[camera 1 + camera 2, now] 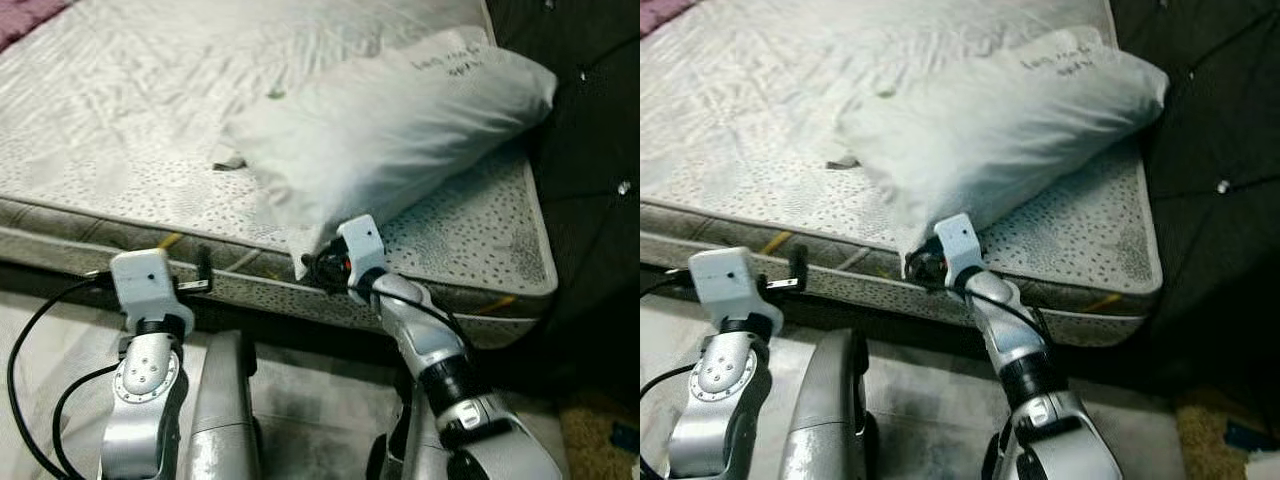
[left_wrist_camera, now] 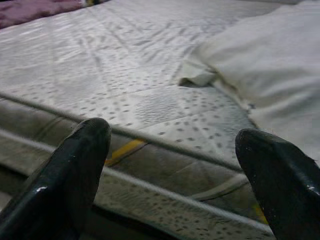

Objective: Clean up the room

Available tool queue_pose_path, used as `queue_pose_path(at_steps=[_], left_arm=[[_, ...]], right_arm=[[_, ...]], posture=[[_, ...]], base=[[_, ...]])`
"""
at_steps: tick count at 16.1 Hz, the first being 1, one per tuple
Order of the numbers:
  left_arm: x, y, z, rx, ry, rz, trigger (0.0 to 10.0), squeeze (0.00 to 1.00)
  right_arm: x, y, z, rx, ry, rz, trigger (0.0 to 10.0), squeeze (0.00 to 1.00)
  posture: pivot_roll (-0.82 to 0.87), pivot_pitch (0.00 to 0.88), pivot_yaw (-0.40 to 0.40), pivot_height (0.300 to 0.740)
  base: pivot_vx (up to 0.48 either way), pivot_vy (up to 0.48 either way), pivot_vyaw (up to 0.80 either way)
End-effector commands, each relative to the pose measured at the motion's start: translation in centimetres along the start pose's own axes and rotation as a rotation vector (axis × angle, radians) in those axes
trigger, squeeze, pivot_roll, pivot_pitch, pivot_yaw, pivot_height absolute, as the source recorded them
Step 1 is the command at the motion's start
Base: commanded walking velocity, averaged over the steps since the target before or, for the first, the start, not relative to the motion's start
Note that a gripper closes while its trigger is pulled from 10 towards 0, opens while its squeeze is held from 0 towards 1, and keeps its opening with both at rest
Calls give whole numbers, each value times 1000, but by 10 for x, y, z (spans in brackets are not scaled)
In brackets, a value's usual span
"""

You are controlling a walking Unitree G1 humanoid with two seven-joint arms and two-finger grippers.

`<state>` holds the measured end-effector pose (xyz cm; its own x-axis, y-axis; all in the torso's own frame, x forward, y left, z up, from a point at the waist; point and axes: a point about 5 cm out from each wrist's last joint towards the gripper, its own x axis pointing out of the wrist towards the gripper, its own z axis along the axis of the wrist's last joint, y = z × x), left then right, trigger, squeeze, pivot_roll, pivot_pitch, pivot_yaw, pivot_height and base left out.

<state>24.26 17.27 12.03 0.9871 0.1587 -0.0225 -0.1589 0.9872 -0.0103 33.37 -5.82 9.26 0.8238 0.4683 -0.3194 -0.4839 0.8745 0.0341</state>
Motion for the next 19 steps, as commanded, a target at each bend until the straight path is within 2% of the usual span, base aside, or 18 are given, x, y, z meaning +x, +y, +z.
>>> queue_pose_path(at_steps=[1,3,4,5,9,11,15,19], left_arm=[[-2,0,1,7,7,-6,10000,0],[1,1,2,8,9,-6,10000,0],[3,2,4,8,8,-5,10000,0],[5,2,5,10,4,-6,10000,0],[8,0,5,5,2,-6,10000,0],[10,-1,7,2,-5,-3,10000,0],[15,-1,10,-7,-25,-1,10000,0],[22,1,12,-1,-41,4,10000,0]], right_arm=[[7,2,10,65,-5,-28,10000,0],[12,1,18,133,-1,-77,10000,0],[16,4,25,183,-13,-94,5373,0],[19,9,34,228,-30,-99,0,0],[29,18,49,255,-41,-108,0,0],[31,15,55,250,-55,-153,0,0],[32,5,56,330,-72,-273,0,0],[30,-6,59,342,-99,-313,0,0]], posture=[[145,159,6,512],[148,157,7,512],[149,152,8,512],[149,149,6,512],[155,120,-1,512],[155,104,-11,512],[164,75,-17,512],[157,42,-17,512]], base=[[0,0,0],[0,0,0],[0,0,0],[0,0,0],[0,0,0],[0,0,0],[0,0,0],[0,0,0]])
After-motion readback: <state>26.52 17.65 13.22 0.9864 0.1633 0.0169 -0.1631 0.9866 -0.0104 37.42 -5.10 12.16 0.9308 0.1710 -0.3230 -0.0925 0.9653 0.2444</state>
